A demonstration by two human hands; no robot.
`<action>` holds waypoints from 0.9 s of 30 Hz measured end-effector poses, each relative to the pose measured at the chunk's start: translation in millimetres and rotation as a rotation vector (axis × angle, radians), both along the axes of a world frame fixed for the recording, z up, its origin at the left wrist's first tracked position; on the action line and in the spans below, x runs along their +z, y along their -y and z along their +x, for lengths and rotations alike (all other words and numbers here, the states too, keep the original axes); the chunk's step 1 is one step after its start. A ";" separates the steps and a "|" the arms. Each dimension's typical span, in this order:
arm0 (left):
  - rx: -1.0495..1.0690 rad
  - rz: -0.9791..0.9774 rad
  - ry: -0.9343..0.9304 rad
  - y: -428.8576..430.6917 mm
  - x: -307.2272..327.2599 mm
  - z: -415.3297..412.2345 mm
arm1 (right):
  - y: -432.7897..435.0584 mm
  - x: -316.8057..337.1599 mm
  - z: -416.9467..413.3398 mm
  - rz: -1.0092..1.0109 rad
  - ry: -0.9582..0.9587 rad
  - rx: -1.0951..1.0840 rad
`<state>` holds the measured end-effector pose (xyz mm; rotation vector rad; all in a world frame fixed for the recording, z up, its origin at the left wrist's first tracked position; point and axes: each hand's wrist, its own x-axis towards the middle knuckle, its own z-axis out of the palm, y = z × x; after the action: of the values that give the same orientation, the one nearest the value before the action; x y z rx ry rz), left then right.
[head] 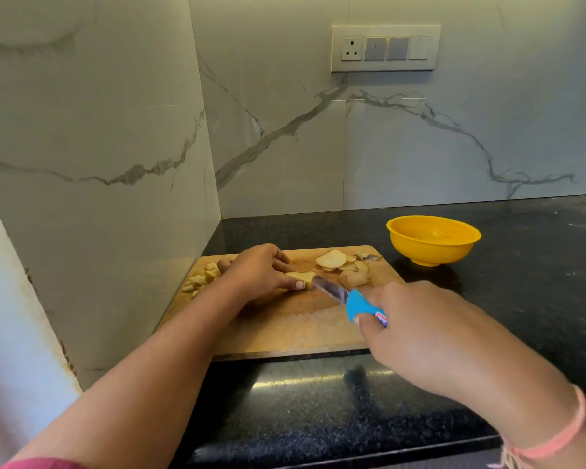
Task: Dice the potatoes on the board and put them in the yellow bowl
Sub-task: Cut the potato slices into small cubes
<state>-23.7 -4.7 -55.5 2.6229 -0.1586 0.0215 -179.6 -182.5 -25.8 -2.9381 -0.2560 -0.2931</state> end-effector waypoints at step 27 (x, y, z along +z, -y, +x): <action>0.024 0.029 0.091 -6.0 -4.2 5.0 | -53.3 -7.7 55.4 -0.093 -0.099 0.005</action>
<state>-18.6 1.3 -59.7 2.6543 -0.1598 0.1481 -124.2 -129.2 -33.4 -3.0315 -0.2704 -0.1384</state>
